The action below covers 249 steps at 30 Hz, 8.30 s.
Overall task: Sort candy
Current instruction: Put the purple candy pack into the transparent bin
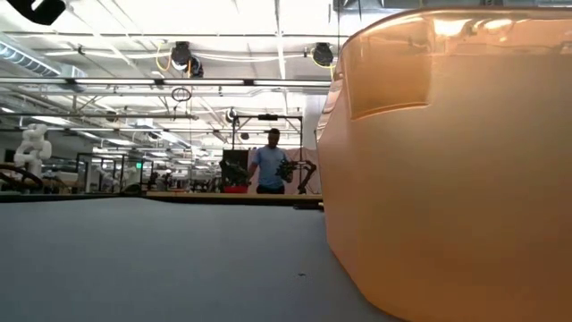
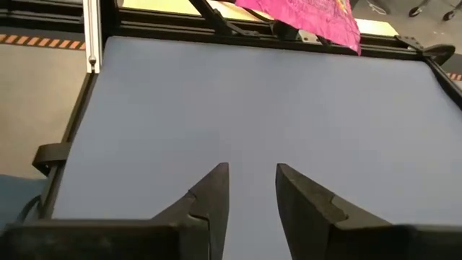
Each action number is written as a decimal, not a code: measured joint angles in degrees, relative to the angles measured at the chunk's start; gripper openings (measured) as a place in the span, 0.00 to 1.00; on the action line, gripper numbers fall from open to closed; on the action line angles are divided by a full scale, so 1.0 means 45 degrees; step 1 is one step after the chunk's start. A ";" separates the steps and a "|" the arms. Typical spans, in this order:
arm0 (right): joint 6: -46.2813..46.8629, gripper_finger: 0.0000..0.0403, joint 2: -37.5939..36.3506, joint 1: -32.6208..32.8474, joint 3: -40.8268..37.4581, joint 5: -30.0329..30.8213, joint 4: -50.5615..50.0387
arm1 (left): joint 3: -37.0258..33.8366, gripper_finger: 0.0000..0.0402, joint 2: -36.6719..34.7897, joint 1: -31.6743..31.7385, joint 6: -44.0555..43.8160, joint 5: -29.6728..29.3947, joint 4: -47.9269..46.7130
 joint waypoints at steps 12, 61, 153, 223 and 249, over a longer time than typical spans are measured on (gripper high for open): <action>0.1061 0.26 0.0000 0.0010 0.0000 0.0000 -0.0018 | 0.0000 0.03 0.0000 0.0005 -0.3055 -0.0003 -0.0039; 0.1418 0.39 0.0835 -0.0721 0.0001 0.2862 0.1439 | 0.0000 0.03 0.0005 -0.0170 -1.4795 -0.1098 -0.1462; 1.6815 0.00 -0.1820 0.5196 0.1268 -0.6201 -1.5259 | 0.0010 0.54 0.3356 0.0453 -1.5733 -0.0481 -0.0107; 0.4192 0.39 -0.5799 -0.3876 -0.0107 0.3234 -1.0891 | 0.2982 0.54 0.8205 1.2804 -1.0836 0.6342 0.1048; -0.2257 0.39 -0.1955 -1.3632 -0.0107 -0.5787 -0.5547 | 0.3750 0.54 1.1656 1.3270 -1.0757 0.6994 0.2574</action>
